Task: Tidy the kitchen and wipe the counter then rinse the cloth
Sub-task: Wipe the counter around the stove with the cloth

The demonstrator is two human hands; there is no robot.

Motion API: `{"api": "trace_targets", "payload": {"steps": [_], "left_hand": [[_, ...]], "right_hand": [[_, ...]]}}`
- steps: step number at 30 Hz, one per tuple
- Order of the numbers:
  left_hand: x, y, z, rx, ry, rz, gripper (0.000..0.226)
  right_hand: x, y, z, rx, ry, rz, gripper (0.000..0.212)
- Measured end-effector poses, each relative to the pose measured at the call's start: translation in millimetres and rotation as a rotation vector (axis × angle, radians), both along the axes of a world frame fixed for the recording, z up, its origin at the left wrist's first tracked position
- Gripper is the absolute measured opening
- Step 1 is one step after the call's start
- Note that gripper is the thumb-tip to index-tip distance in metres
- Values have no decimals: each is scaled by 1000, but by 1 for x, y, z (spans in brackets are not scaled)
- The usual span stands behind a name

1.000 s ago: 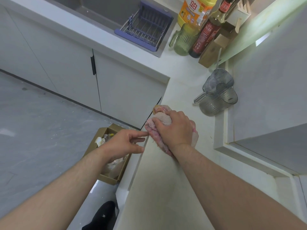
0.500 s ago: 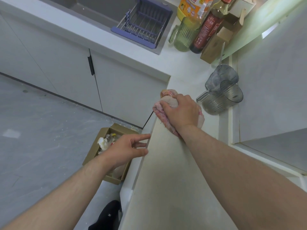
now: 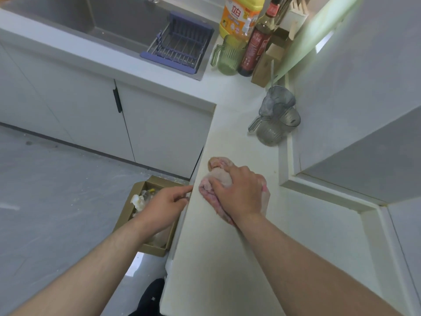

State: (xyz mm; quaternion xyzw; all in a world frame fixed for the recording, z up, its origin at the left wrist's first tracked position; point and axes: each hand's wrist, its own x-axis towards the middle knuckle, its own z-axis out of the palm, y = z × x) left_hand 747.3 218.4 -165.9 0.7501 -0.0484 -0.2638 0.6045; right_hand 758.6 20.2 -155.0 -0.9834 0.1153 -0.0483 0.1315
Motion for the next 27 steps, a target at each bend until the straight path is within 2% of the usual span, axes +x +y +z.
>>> {"api": "trace_targets", "payload": {"steps": [7, 10, 12, 18, 22, 27], "left_hand": [[-29, 1, 0, 5, 6, 30, 60], [-38, 2, -2, 11, 34, 58, 54], [-45, 1, -2, 4, 56, 65, 49], [-52, 0, 2, 71, 104, 62, 52], [-49, 0, 2, 39, 121, 106, 46], [-40, -7, 5, -13, 59, 187, 61]], "right_hand": [[-56, -3, -3, -35, 35, 18, 50], [-76, -3, -1, -67, 57, 39, 50], [-92, -3, 1, -54, 53, 47, 49], [-141, -5, 6, 15, 85, 63, 55], [-144, -9, 3, 67, 77, 68, 51], [-112, -24, 2, 50, 55, 63, 42]]}}
